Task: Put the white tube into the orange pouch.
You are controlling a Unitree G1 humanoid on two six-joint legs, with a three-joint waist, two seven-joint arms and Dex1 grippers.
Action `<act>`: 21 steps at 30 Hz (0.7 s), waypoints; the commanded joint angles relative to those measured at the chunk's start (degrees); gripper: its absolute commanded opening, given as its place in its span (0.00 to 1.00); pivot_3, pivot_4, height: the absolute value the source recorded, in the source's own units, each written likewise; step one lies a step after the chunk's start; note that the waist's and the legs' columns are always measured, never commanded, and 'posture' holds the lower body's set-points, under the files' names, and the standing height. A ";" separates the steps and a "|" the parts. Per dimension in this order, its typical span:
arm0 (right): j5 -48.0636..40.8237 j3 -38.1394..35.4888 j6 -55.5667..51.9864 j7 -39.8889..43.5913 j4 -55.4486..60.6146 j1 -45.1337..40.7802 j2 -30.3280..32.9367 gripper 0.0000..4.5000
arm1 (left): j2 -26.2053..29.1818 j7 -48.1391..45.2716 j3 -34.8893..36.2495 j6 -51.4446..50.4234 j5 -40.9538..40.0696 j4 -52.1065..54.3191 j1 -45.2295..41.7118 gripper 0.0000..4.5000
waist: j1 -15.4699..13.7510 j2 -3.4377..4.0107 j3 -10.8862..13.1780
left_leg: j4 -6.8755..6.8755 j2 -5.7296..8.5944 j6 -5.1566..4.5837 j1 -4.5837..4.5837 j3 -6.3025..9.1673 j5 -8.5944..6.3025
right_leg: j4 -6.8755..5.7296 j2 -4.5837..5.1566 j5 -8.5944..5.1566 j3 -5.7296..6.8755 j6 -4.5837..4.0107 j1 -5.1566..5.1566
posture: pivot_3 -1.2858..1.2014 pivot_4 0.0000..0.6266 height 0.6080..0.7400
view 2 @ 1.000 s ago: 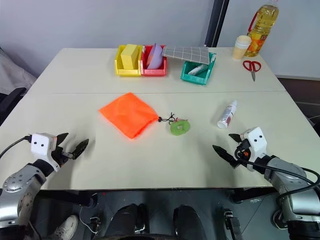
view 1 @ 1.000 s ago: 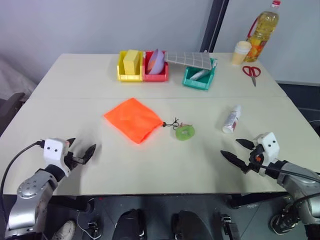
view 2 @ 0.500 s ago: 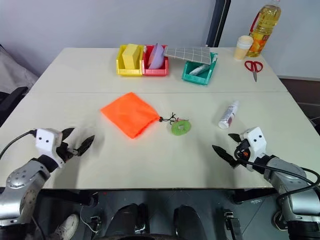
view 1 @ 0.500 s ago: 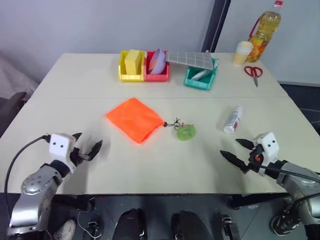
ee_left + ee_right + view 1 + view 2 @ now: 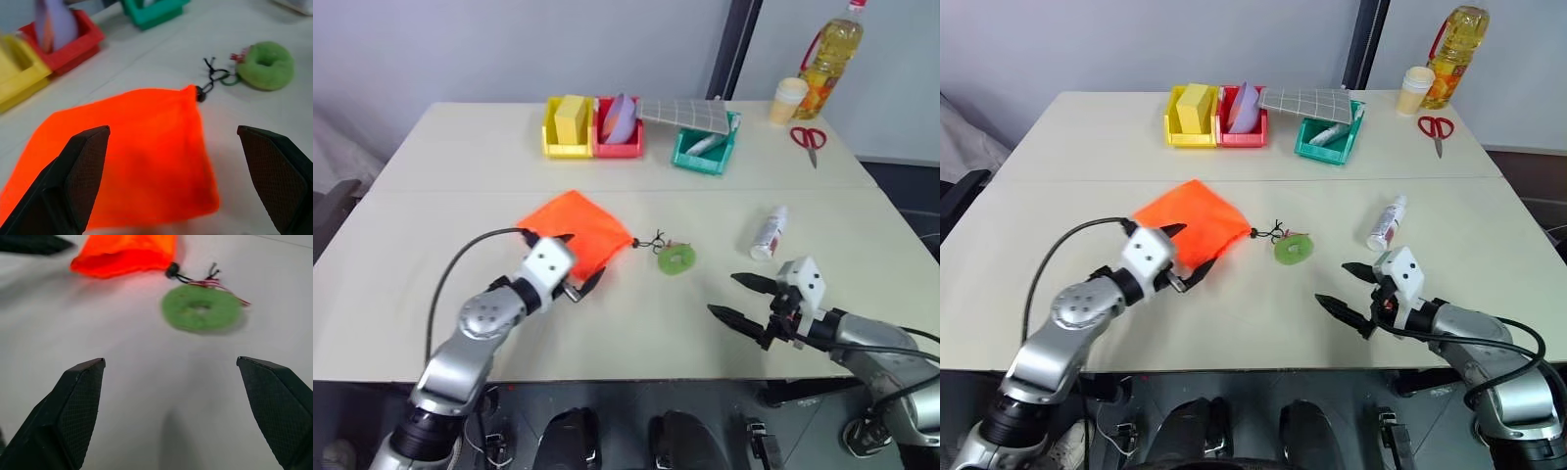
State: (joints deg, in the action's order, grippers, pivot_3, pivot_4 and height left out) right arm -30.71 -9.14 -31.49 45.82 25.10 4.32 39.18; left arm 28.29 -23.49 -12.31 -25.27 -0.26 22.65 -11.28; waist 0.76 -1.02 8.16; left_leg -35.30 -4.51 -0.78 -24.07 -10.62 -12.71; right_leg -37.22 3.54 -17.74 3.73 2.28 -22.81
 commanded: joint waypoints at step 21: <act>-1.71 3.85 -1.50 -2.51 5.03 -2.29 -1.55 1.00 | -7.31 6.26 -6.30 -0.80 16.78 -9.68 -8.55 0.71 | -0.14 -0.04 0.02 | -0.45 -0.01 -0.06 -0.24 0.07 -0.02 | -0.20 0.00 0.07 0.03 0.13 -0.07 | 0.52 0.24 1.00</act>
State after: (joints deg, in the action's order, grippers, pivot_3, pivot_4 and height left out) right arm -31.82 -4.90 -33.59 43.45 27.99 2.66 37.91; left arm 21.15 -18.22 -19.71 -27.04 15.49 12.12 -19.09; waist 0.62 -1.07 8.18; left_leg -35.80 -4.52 -0.85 -24.32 -10.54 -12.73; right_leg -37.45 3.54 -17.67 3.77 2.42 -22.88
